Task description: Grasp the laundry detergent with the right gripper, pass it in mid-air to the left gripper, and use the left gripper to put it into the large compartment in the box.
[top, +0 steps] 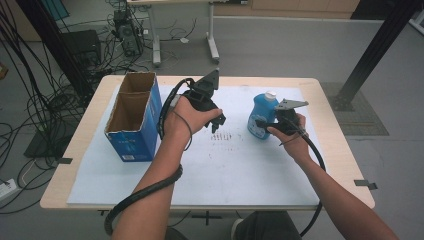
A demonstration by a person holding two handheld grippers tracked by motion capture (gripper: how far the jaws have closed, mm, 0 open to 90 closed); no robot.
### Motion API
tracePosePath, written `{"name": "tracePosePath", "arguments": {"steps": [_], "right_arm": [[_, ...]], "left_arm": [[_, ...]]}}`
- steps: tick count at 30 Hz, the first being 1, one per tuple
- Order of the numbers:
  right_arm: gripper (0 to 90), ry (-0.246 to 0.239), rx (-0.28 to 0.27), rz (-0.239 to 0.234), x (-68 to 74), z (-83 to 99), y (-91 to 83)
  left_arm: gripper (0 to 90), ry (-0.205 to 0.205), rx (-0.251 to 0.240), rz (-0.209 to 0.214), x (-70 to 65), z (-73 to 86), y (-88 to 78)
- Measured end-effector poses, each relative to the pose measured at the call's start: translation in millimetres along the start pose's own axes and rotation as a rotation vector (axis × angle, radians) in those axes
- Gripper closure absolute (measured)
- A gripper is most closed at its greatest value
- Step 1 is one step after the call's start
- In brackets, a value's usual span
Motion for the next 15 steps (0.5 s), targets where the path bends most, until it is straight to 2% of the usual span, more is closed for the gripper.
{"name": "tracePosePath", "arguments": {"steps": [15], "right_arm": [[44.5,0.001,-0.003,-0.004,-0.1,0.1,0.0]], "left_arm": [[7.2,0.009,-0.011,-0.001,-2.4,-2.1,-4.2]]}}
Point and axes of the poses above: each handheld gripper's, and its own axes: y roughly forward along the jaws, z roughly out of its underside, x roughly to its left, the point moved 9 cm from there along y, roughly forward along the jaws, and after that the axes turned 2 degrees about y, right-handed, at the moved point
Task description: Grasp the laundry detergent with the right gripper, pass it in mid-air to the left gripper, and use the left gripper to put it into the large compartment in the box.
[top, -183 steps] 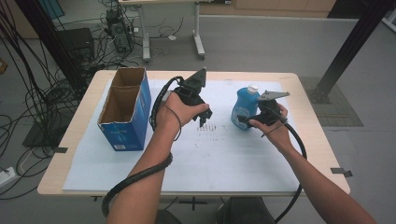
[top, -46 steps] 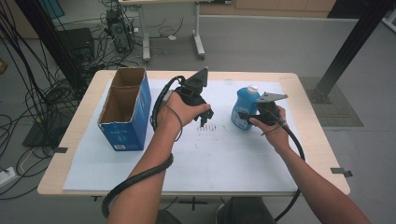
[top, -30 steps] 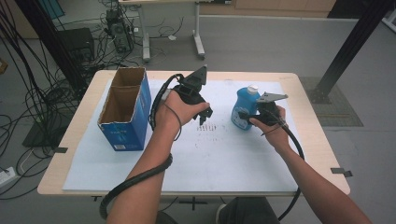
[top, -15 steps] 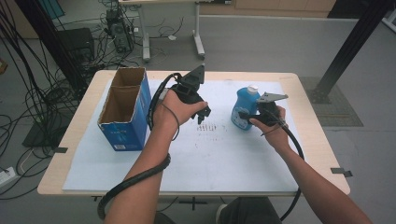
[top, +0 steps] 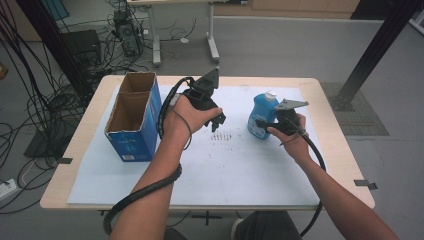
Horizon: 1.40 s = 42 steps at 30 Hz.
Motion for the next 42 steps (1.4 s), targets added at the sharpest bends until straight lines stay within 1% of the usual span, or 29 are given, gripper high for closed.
{"name": "tracePosePath", "arguments": {"steps": [8,18,24,34,42], "right_arm": [[44.5,0.0,-0.002,-0.001,-0.3,0.1,0.1],[44.3,0.005,-0.007,-0.003,-0.3,0.4,0.1],[44.3,0.004,-0.009,-0.003,-0.3,0.5,0.0],[44.3,0.005,-0.017,-0.006,-0.3,1.1,-0.1],[44.0,0.007,-0.015,-0.005,-0.3,0.8,0.0]], "left_arm": [[7.2,0.004,-0.003,0.0,-1.0,-0.5,-1.4],[7.1,-0.002,-0.005,0.001,0.0,0.2,-2.1],[7.1,0.011,-0.005,0.001,-0.8,-0.3,-2.1],[7.0,0.015,-0.003,0.007,-2.4,-1.5,1.3],[6.9,0.033,-0.018,0.016,-4.5,-5.6,-2.6]]}}
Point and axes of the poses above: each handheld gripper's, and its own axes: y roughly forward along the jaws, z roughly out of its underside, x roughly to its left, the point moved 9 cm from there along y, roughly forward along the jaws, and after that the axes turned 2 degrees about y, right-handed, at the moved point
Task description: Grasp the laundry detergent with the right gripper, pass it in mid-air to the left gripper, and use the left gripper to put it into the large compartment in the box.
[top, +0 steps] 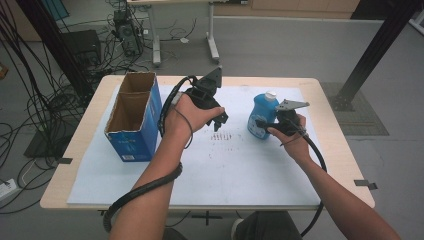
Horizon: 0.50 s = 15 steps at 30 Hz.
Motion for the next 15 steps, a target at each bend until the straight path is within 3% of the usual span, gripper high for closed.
{"name": "tracePosePath", "arguments": {"steps": [7,15], "right_arm": [[43.6,0.012,0.019,0.001,-0.1,-1.3,0.1],[44.0,0.057,0.074,-0.054,-5.3,-7.3,-2.2]], "left_arm": [[6.0,0.043,-0.016,0.032,-3.9,-4.2,-1.1],[6.0,0.149,-0.011,0.008,-1.4,-10.4,-8.6]]}}
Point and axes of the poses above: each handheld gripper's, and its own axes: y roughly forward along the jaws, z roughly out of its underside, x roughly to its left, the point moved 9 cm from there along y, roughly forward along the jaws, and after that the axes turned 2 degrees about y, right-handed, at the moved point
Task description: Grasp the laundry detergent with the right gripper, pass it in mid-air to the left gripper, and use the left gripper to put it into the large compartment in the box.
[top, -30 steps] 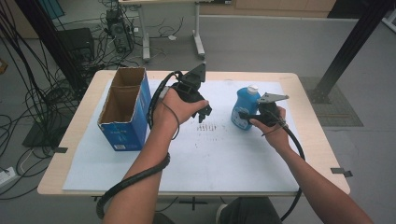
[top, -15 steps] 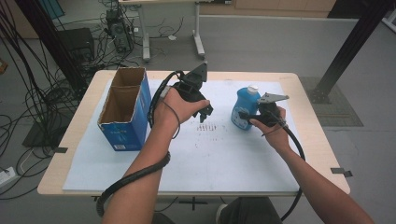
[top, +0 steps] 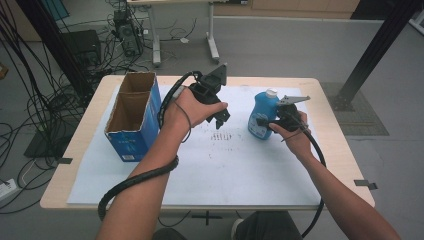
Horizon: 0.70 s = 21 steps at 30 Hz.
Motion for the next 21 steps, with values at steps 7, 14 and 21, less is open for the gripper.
{"name": "tracePosePath", "arguments": {"steps": [7,14,21], "right_arm": [[43.9,-0.019,0.024,-0.059,2.8,-23.3,-8.3],[43.8,-0.092,0.069,-0.124,19.0,-47.0,-12.3],[43.8,-0.176,0.077,-0.223,51.4,-65.2,-8.0]], "left_arm": [[6.2,0.144,-0.008,-0.033,6.6,-7.4,-14.1],[6.2,0.258,-0.036,-0.042,19.0,-15.5,-31.6],[6.9,0.393,-0.082,-0.056,30.8,-16.0,-57.8]]}}
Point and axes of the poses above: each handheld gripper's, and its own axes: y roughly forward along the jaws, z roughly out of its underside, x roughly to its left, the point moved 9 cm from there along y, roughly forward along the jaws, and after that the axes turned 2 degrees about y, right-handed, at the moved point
